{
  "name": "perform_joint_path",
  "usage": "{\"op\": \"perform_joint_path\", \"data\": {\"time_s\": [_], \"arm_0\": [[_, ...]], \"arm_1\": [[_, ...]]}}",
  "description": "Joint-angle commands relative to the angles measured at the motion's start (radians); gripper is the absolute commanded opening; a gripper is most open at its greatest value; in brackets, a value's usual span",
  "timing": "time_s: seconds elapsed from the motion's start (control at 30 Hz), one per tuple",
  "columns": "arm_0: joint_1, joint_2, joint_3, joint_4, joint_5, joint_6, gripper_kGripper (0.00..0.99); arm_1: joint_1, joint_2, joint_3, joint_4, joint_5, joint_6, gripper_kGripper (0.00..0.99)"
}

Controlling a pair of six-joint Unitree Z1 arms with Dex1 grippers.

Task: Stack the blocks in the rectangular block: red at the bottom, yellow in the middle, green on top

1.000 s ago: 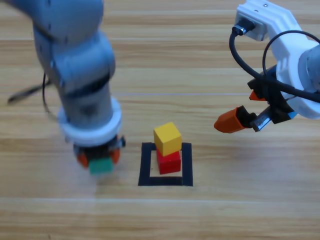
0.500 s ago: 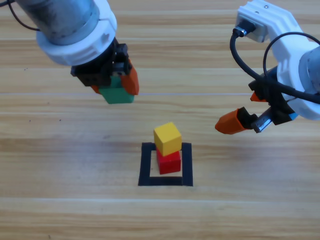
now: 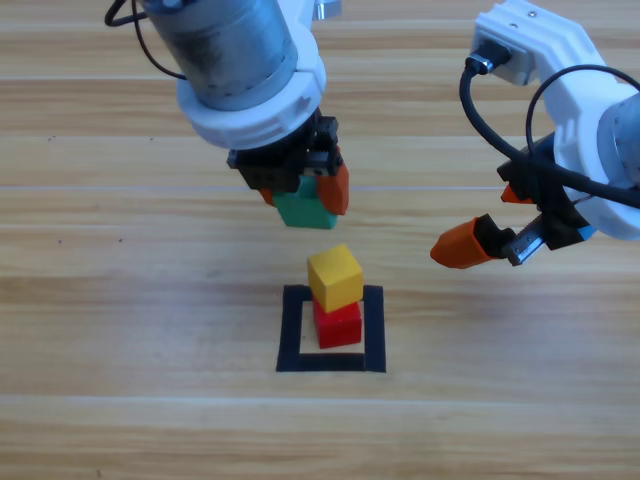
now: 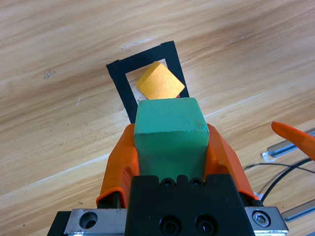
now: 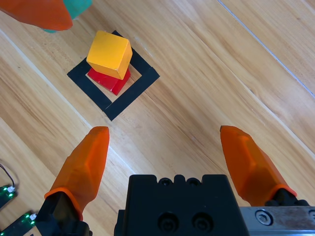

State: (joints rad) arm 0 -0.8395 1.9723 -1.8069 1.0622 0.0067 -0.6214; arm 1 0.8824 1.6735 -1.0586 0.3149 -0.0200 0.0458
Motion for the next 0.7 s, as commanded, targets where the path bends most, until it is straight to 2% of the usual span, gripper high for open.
{"op": "perform_joint_path", "data": {"time_s": [0.03,0.2,0.4,0.7], "arm_0": [[-0.024,0.071,0.004,0.035,-0.005,-0.031,0.0],[-0.047,0.157,-0.094,0.127,-0.005,-0.096,0.0],[-0.079,0.2,-0.141,0.157,-0.013,-0.162,0.0],[-0.098,0.232,-0.203,0.185,0.032,-0.253,0.0]], "arm_1": [[-0.026,0.017,0.026,0.013,-0.018,0.0,0.988],[-0.026,-0.005,0.04,0.021,-0.024,0.0,0.988],[-0.026,-0.054,0.072,0.021,-0.037,0.0,0.988],[-0.026,-0.055,0.081,0.021,-0.049,-0.001,0.988]]}}
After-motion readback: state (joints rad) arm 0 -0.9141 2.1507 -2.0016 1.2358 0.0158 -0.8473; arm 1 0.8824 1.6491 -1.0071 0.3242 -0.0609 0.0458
